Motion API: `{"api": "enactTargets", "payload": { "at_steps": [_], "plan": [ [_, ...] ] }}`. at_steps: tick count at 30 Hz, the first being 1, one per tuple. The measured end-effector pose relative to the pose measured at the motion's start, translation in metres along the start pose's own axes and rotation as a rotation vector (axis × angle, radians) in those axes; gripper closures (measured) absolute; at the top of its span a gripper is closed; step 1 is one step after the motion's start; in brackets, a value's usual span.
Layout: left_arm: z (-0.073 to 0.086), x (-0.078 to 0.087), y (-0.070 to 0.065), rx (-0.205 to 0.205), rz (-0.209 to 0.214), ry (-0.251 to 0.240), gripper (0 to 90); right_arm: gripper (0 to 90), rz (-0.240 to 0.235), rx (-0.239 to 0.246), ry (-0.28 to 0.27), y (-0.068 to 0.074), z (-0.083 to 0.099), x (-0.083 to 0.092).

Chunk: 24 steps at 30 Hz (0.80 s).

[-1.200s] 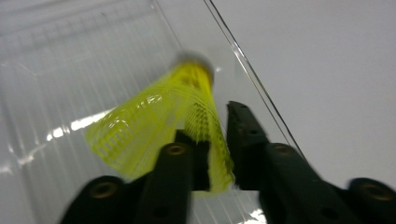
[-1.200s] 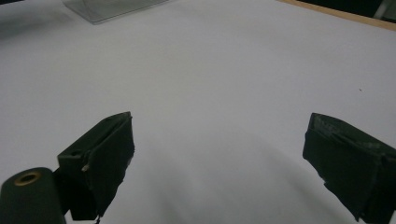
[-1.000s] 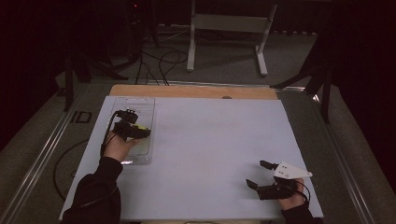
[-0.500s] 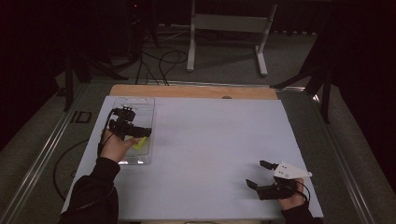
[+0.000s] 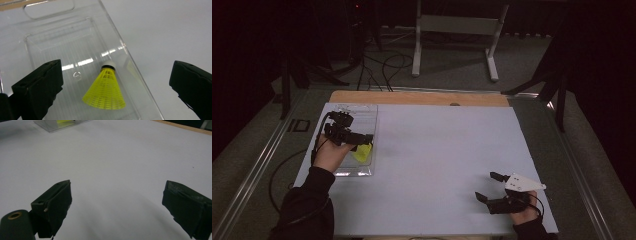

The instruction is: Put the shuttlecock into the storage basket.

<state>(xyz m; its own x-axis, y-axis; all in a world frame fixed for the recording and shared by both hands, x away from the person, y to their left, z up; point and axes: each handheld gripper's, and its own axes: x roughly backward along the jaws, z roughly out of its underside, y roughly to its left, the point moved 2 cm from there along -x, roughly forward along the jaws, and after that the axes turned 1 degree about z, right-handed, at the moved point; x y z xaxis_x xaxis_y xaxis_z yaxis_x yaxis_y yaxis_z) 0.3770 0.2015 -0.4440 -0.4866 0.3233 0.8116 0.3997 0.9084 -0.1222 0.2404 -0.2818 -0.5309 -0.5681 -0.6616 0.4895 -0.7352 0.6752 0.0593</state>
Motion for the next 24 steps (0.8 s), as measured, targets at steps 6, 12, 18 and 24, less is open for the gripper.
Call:
{"api": "enactTargets", "payload": {
  "at_steps": [6,12,18,24],
  "plan": [
    [-0.004,0.009,-0.002,-0.040,0.034,-0.016,0.0,9.1,0.000,0.001,0.001,0.000,0.000,0.000],
    [-0.005,0.012,-0.002,-0.061,0.064,-0.016,0.0,9.1,0.000,-0.001,0.001,0.000,0.000,0.000],
    [-0.007,0.015,-0.006,-0.091,0.091,-0.028,0.0,9.1,-0.001,-0.001,-0.002,-0.001,0.000,0.001],
    [-0.010,0.018,-0.012,-0.112,0.164,-0.055,0.0,9.1,0.000,-0.003,-0.002,0.000,0.000,0.001]
  ]
}}
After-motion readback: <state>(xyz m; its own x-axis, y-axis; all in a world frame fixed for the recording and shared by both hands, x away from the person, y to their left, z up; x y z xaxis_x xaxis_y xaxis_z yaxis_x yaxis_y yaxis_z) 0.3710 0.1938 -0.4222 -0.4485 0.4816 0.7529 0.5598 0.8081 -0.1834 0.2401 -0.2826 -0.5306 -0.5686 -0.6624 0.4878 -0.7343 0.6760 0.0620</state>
